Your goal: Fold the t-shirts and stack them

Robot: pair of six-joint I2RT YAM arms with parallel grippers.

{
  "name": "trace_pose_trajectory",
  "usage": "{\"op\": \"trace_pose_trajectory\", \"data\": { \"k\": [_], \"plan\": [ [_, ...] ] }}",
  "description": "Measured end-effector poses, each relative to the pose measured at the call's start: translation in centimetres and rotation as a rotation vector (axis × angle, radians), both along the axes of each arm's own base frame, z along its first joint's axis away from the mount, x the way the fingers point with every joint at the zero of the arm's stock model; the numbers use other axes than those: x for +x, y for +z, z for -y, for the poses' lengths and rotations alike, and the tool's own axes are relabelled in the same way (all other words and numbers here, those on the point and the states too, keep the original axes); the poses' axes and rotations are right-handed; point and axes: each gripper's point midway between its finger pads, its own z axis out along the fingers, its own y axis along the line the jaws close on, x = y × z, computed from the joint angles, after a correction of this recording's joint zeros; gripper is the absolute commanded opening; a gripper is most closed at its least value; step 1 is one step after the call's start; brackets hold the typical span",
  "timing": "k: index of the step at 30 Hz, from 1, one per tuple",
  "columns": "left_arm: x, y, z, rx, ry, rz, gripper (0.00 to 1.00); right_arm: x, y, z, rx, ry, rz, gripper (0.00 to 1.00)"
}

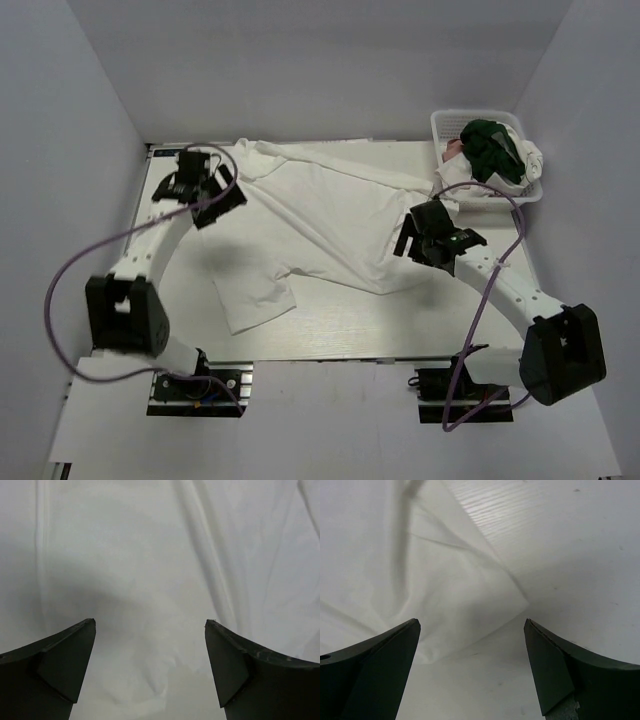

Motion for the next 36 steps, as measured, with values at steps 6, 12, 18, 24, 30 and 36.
{"op": "trace_pose_trajectory", "data": {
  "k": [6, 12, 18, 24, 30, 36],
  "plan": [
    [-13.4, -8.7, 1.0, -0.103, 0.024, -0.287, 1.00, -1.0, -4.9, 4.7, -0.019, -0.132, -0.125, 0.82],
    [-26.2, -14.7, 1.6, -0.147, 0.023, -0.639, 1.00, -1.5, -8.5, 5.2, 0.036, -0.140, -0.202, 0.60],
    [-26.0, -13.7, 2.7, -0.188, -0.012, -0.608, 1.00, -0.4, -9.3, 4.0, 0.107, -0.099, -0.162, 0.07],
    [-22.8, -11.3, 3.1, -0.177, -0.041, -0.503, 1.00, -5.5, -9.0, 1.6, 0.263, -0.051, -0.220, 0.00],
    [-21.8, -10.7, 2.8, -0.141, -0.060, -0.488, 1.00, -11.4, -4.0, 1.1, 0.345, -0.110, -0.295, 0.46],
    [-20.0, -9.8, 2.3, -0.094, -0.061, -0.468, 1.00, -12.5, -2.0, 3.1, 0.249, -0.186, -0.325, 0.90]
  ]
}}
